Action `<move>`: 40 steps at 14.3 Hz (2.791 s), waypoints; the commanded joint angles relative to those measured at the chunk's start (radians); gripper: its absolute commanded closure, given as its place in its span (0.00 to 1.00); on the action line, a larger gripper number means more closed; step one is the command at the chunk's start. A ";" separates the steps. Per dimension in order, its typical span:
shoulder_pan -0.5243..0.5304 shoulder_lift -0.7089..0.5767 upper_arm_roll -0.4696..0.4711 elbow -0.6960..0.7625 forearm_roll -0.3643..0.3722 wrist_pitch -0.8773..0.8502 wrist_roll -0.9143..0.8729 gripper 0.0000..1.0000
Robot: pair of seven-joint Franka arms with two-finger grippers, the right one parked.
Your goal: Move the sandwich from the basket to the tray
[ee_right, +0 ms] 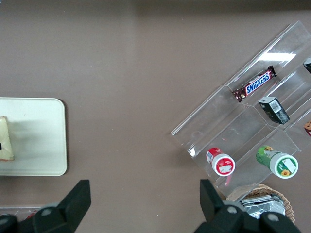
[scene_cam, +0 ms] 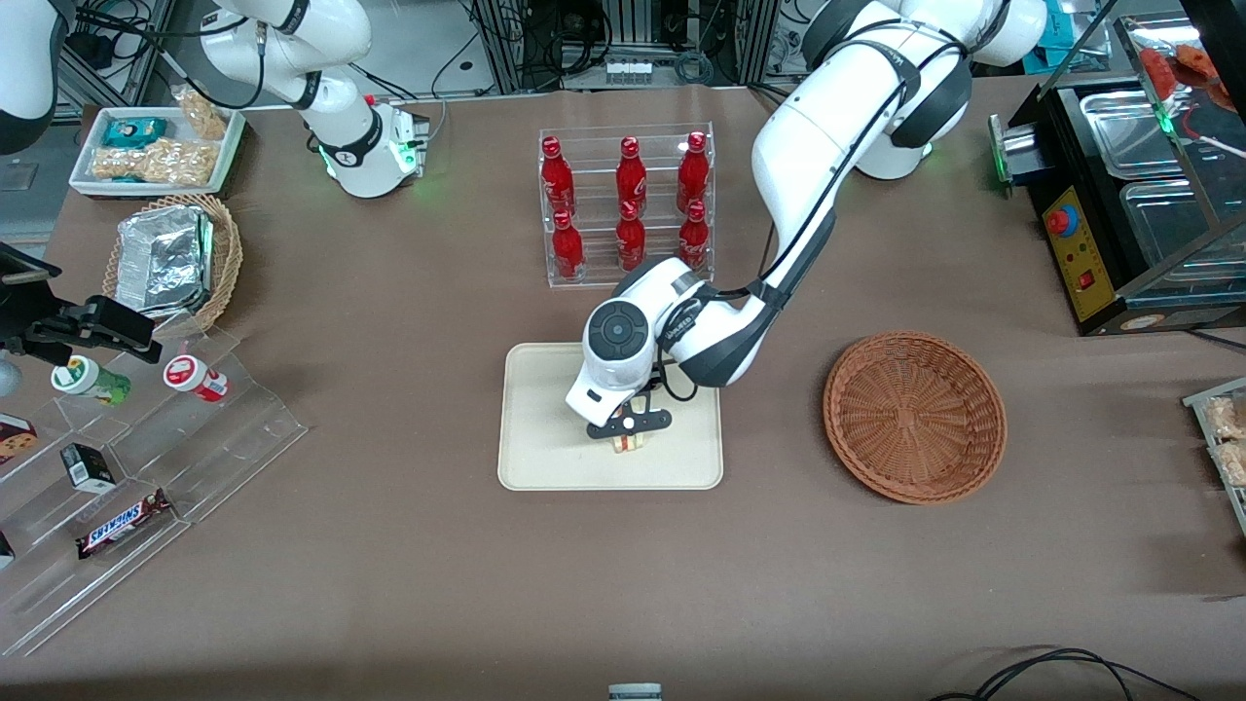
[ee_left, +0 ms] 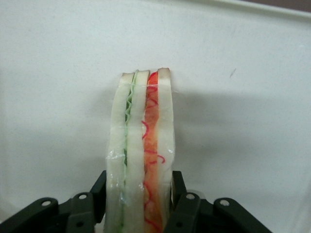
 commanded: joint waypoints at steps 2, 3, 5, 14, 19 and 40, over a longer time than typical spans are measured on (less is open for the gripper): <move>-0.022 0.025 0.012 0.041 0.012 0.007 0.015 0.15; -0.022 0.022 0.015 0.043 0.020 0.026 0.009 0.00; -0.015 -0.007 0.018 0.043 0.024 0.031 0.002 0.00; 0.157 -0.326 0.071 0.014 0.011 -0.372 0.044 0.00; 0.376 -0.547 0.071 -0.152 -0.115 -0.482 0.283 0.00; 0.697 -0.976 0.065 -0.411 -0.004 -0.600 0.796 0.00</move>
